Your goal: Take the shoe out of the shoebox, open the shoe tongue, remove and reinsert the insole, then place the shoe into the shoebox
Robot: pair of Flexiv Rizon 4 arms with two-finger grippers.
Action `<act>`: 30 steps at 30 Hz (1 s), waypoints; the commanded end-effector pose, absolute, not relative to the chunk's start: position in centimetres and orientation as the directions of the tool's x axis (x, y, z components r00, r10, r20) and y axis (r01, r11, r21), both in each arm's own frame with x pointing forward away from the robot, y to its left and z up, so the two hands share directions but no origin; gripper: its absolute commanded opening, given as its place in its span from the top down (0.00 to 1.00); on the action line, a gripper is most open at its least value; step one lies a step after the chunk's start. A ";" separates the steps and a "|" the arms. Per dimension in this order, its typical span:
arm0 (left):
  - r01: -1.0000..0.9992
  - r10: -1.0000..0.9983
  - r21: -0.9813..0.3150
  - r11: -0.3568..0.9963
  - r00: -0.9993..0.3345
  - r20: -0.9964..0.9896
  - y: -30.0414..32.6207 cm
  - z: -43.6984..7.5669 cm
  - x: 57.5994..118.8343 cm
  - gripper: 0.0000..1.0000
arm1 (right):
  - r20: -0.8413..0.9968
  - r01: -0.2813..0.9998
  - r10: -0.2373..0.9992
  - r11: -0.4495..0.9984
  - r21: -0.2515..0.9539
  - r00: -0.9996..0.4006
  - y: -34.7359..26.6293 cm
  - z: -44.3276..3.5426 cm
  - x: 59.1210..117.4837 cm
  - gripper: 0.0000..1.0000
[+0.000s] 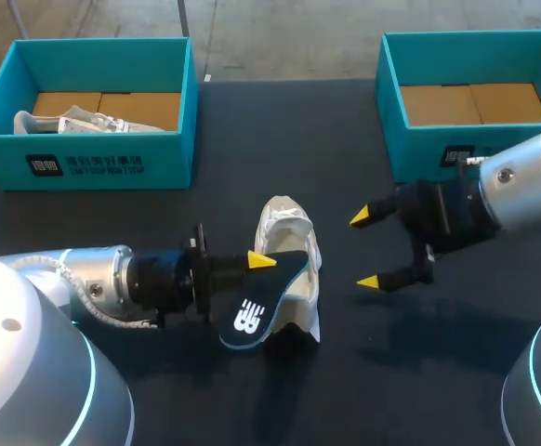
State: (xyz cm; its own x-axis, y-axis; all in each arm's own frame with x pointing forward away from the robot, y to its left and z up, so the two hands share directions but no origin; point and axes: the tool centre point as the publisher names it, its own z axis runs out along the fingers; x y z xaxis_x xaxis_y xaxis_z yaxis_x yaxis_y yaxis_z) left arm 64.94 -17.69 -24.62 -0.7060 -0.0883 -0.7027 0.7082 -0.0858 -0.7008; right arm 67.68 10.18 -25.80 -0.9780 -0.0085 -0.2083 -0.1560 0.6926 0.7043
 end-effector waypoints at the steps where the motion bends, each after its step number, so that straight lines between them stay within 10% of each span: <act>1: 0.711 -0.090 -0.698 -0.081 -0.703 -0.706 -17.5 -25.3 64.8 1.00 | -0.251 -0.189 -0.023 0.722 0.665 -0.968 10.5 -26.1 67.9 0.00; 11: 0.707 -0.064 -0.705 -0.062 -0.708 -0.704 -17.7 -26.1 65.0 1.00 | -0.299 -0.220 -0.082 0.858 0.464 -0.951 10.6 -26.7 68.1 0.00; 30: 0.696 -0.046 -0.716 -0.041 -0.718 -0.695 -17.8 -26.7 65.7 1.00 | -0.261 -0.147 -0.032 0.887 0.437 -0.965 12.0 -28.5 69.2 0.00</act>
State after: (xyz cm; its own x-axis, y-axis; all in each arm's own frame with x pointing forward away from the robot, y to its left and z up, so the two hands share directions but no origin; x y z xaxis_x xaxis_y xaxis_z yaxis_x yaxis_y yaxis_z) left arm 65.58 -17.70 -26.49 -0.7167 -0.0495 -0.6957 0.6974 -0.0421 -0.7155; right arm 68.57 11.01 -28.04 -0.9639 -0.0306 -0.2647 -0.1508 0.8815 0.4475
